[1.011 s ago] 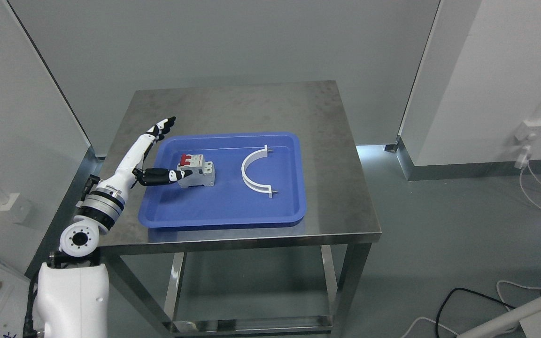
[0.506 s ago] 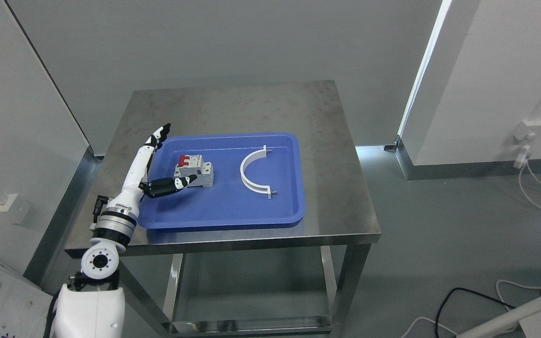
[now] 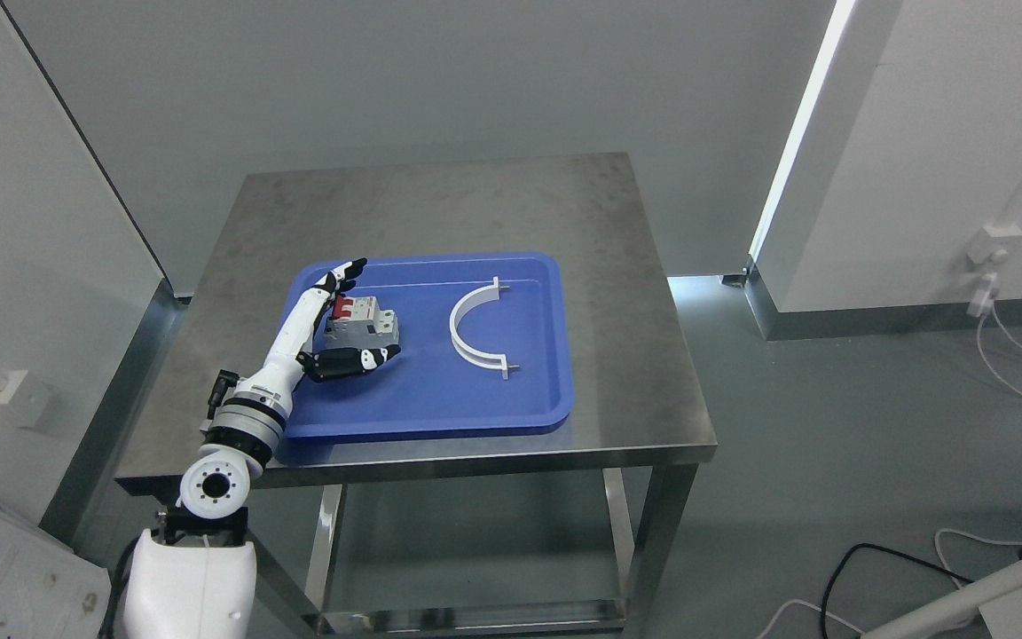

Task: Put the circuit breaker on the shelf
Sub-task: 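Close the left hand fingers around the circuit breaker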

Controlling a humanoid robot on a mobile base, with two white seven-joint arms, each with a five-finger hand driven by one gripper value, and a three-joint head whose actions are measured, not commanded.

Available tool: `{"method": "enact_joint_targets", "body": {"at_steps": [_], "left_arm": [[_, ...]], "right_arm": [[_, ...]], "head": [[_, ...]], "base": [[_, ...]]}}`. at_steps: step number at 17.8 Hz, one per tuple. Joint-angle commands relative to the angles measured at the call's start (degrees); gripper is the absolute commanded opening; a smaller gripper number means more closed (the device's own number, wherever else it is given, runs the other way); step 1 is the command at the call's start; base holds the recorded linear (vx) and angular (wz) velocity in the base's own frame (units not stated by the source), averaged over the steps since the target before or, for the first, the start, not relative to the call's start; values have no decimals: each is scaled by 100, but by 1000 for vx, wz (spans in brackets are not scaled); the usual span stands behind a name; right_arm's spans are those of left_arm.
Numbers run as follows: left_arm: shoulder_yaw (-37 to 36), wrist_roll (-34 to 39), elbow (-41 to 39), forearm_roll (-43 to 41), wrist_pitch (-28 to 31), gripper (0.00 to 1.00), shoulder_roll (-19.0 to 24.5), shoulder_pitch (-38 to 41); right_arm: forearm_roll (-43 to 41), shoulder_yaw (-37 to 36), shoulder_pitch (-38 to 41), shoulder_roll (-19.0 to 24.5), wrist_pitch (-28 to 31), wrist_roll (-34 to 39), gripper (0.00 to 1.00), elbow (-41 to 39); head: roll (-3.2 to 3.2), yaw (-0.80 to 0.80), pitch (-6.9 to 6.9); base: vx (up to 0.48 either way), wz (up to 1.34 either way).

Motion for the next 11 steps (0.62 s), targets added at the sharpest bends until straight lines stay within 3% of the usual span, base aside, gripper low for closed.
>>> {"method": "enact_joint_targets", "body": {"at_steps": [1,3,11], "left_arm": [[31,-7,84,-69,-6,66,76,-33],[40,-16,84,-69,-76,60,76,-7],[304,-42,215,-69,-893,14,76,107]], "right_arm": [[0,114,0,-100,1241,-7,100,0],[0,114,0,-100,1241,-7,100,0],[0,114,0,-100,1241,-7,100,0]], "head": [[0,0,0],[0,0,0],[0,0,0]], "base": [[0,0],[0,0],[0,0]]}}
